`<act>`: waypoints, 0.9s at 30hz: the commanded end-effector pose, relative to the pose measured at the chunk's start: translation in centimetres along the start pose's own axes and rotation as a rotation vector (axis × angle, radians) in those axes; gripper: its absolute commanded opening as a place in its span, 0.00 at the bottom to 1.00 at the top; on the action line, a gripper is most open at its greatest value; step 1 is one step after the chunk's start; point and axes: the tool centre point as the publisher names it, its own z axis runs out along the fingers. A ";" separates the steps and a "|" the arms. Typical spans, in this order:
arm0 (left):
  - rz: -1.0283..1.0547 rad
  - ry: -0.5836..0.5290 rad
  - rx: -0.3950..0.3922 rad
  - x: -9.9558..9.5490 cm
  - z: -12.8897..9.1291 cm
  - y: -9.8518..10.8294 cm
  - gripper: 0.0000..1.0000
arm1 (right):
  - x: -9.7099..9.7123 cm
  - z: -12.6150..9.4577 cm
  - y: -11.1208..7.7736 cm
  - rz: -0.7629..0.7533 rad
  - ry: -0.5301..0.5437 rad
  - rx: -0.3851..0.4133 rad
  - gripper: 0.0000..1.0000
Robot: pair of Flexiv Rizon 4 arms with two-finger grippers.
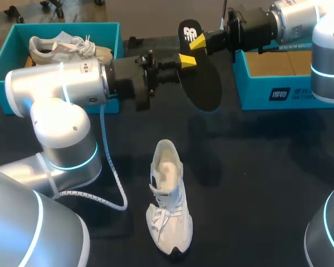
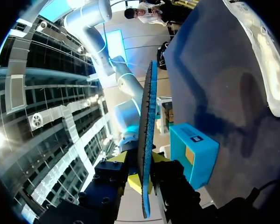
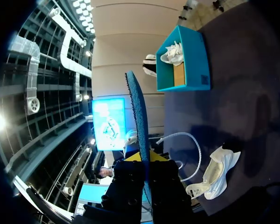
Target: Take the shoe out of the shoebox, open the shoe tongue, remove and reinsert the insole, then place the shoe into the shoebox
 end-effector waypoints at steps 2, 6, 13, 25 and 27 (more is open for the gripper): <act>0.004 0.004 -0.006 -0.4 0.4 0.0 0.23 | 0.1 0.0 0.0 0.002 -0.003 -0.001 0.00; 0.012 0.001 -0.005 -0.6 0.4 -0.1 0.16 | 0.1 0.0 0.0 0.002 -0.003 -0.001 0.00; 0.008 0.010 -0.009 -0.2 0.5 -0.1 0.03 | 0.1 0.0 0.0 0.002 -0.003 -0.001 0.00; 0.011 0.007 -0.005 -0.4 0.6 -0.3 0.00 | 0.1 0.0 0.0 0.002 -0.003 -0.001 0.00; 0.013 0.009 -0.005 -0.4 0.6 -0.3 0.00 | 0.0 0.0 0.0 0.004 0.001 0.001 0.27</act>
